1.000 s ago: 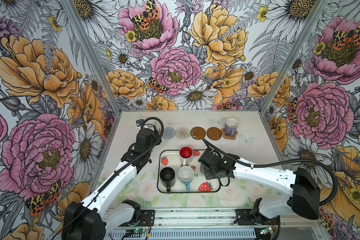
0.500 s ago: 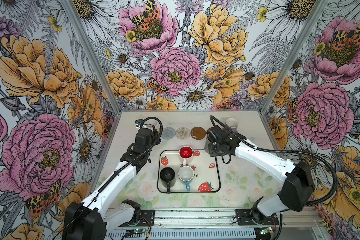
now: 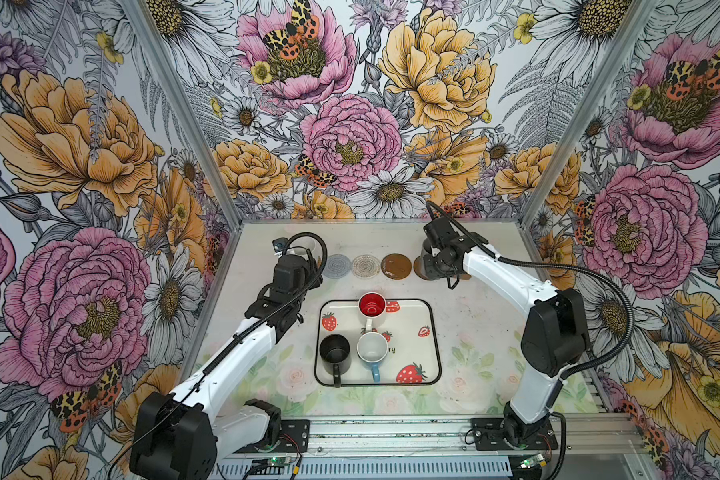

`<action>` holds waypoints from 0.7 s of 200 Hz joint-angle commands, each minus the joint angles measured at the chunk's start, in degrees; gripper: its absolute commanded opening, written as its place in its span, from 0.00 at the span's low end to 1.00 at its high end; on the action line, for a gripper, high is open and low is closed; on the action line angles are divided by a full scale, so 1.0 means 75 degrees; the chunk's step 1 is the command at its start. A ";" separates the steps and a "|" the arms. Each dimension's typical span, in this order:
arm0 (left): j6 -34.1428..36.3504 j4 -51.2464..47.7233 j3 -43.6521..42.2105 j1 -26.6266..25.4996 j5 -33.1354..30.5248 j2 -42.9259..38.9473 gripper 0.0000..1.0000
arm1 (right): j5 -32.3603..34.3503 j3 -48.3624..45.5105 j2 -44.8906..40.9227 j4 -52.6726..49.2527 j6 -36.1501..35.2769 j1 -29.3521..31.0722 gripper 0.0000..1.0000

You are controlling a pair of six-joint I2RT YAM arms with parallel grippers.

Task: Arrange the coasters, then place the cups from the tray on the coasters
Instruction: 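Lower the grey mug onto the brown wooden coaster beside the lilac mug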

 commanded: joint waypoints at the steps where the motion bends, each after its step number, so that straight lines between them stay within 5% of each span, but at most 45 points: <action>1: -0.0124 0.0335 -0.0055 0.0096 0.0125 -0.0075 0.67 | -0.0036 0.0725 0.0269 0.0715 -0.0299 -0.0223 0.00; 140: -0.0147 0.0317 -0.0013 0.0104 0.0079 -0.0028 0.66 | -0.0407 0.2039 0.2021 0.1045 -0.0553 -0.0682 0.00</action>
